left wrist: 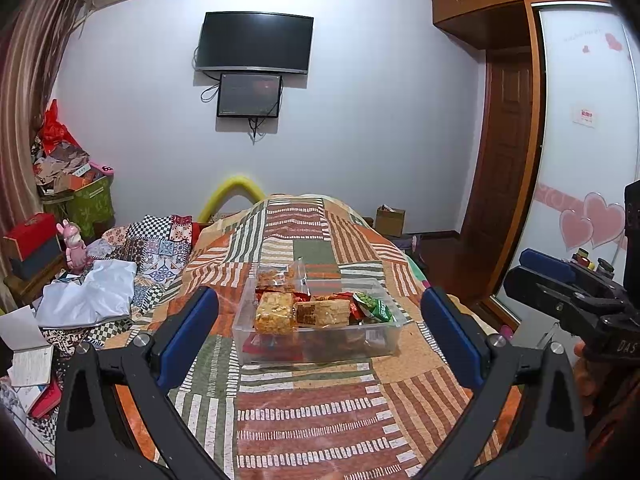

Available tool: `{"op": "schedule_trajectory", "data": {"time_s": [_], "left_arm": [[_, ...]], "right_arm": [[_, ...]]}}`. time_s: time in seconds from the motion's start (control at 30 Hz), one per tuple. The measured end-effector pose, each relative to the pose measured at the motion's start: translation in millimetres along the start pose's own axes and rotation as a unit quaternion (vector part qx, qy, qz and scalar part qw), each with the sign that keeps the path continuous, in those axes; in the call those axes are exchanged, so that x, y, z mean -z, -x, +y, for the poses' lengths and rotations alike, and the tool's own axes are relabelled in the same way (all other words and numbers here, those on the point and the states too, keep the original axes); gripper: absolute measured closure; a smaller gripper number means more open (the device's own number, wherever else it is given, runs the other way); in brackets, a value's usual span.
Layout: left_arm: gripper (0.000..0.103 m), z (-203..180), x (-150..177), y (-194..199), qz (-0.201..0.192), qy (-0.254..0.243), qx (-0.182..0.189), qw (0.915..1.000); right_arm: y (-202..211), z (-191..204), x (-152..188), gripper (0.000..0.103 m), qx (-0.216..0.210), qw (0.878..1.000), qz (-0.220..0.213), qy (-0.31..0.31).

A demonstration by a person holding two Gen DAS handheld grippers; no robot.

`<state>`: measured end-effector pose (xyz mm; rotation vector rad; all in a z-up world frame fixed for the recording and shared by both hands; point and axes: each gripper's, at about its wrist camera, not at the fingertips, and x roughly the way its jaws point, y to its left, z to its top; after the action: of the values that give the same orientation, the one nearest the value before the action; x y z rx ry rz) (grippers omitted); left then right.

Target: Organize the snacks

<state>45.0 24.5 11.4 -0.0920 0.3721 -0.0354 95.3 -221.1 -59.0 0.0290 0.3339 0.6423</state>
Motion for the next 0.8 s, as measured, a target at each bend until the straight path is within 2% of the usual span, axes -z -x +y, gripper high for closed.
{"op": "schedule_trajectory", "data": {"time_s": [0.63,0.8], "left_arm": [[0.001,-1.9,2.0,-0.1,0.001,-0.006,0.008,0.9999],[0.001,-2.2,4.1,-2.9,0.003,-0.007,0.007,0.9999]], "right_arm": [[-1.6,1.2,0.6,0.007,0.018,1.000,0.000,0.008],[-3.7,-1.3,2.2,0.002,0.021,1.000,0.002,0.004]]}}
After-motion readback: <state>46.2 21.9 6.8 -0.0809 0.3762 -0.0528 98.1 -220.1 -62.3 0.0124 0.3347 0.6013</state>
